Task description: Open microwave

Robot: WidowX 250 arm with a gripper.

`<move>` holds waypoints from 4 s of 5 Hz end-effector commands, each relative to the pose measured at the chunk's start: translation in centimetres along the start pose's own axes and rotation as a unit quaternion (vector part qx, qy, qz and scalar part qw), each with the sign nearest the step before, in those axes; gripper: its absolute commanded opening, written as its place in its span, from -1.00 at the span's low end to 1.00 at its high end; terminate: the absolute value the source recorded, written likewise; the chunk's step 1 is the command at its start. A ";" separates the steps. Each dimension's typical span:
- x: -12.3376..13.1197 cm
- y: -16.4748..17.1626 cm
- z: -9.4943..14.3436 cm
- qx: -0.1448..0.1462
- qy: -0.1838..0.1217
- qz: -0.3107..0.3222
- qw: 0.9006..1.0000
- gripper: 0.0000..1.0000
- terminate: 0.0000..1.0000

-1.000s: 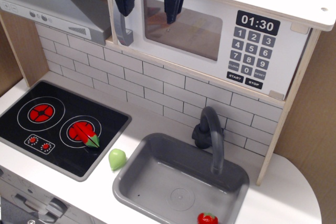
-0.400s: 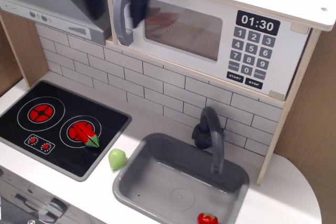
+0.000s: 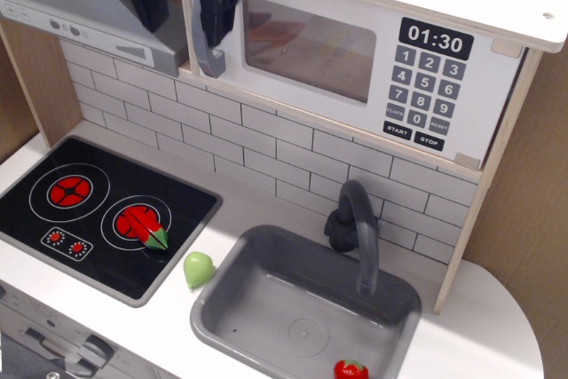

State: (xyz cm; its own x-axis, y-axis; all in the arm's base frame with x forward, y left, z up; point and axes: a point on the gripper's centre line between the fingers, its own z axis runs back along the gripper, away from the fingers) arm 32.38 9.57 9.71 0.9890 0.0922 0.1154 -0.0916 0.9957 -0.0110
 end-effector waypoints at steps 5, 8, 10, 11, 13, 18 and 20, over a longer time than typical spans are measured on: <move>3.3 0.0 0.6 0.003 -0.120 0.016 0.993 -1.00 -1.00; -1.6 -0.6 2.1 -0.003 -0.104 -0.011 0.994 -1.00 -1.00; -9.3 -0.6 3.7 -0.058 0.003 -0.086 0.995 1.00 -1.00; -10.7 1.8 3.9 -0.050 0.020 -0.052 0.997 1.00 -1.00; -6.9 8.0 2.8 -0.004 0.011 0.077 0.997 1.00 -1.00; 0.4 4.8 0.3 0.032 -0.013 0.101 0.994 1.00 -1.00; -3.1 2.0 -0.5 0.036 -0.018 -0.016 0.999 1.00 -1.00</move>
State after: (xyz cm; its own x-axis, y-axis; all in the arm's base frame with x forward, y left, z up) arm 29.32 10.52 6.26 0.9943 0.0593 0.0883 -0.0633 0.9971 0.0426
